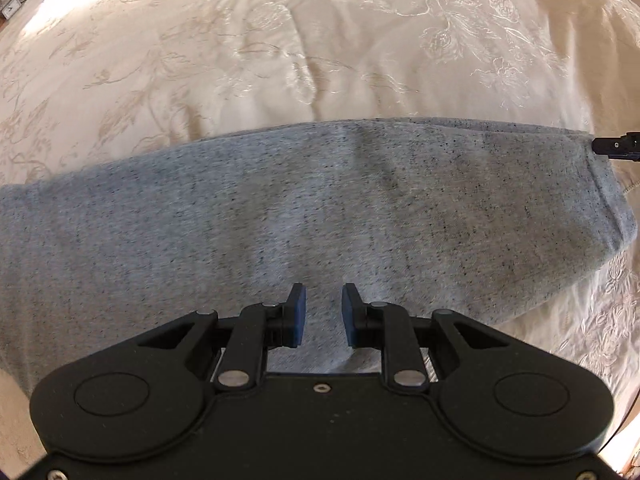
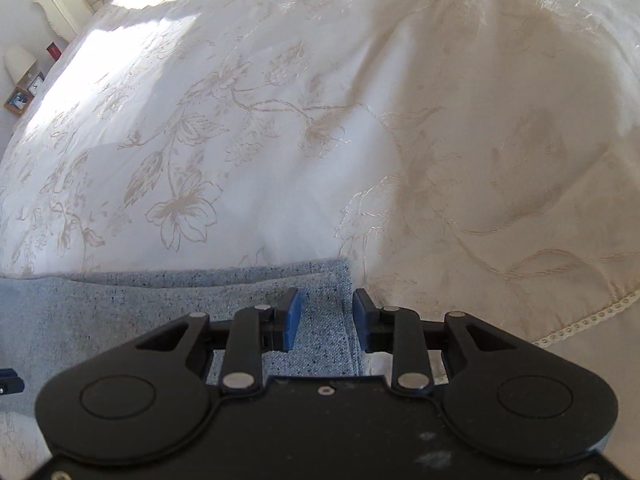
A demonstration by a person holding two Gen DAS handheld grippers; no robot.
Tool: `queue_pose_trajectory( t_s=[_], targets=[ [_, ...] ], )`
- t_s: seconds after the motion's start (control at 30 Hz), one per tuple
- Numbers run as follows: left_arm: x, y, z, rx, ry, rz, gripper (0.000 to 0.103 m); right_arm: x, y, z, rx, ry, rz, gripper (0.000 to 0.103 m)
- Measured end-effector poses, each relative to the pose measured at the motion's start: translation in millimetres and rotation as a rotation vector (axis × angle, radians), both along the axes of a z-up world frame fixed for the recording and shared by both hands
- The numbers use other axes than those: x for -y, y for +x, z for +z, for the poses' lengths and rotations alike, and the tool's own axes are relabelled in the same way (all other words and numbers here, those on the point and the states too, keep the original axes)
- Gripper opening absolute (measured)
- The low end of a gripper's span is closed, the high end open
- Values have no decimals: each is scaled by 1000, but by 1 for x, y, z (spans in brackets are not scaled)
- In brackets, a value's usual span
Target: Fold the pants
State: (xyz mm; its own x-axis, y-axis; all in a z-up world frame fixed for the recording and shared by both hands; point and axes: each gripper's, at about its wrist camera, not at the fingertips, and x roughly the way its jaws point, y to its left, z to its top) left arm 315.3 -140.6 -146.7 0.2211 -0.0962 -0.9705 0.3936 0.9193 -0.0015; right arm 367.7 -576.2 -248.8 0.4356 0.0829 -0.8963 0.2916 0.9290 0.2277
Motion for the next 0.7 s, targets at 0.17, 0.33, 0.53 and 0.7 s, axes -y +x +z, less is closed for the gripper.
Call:
queue_pose_trajectory(
  t_s=[0.17,0.33,0.53,0.7],
  targets=[
    [24,8,-12,-20,13,-2,30,-7,5,-5,12,10,77,25],
    [30,14,-8,-14,4,3,30,-10,0,3,46,14,79,4],
    [38,36,1,49,-7,23,30,-1,9,24,115,-17,12,4],
    [46,67,-25,35,8,82,30,7,31,-9,-4,-35,0,18]
  ],
)
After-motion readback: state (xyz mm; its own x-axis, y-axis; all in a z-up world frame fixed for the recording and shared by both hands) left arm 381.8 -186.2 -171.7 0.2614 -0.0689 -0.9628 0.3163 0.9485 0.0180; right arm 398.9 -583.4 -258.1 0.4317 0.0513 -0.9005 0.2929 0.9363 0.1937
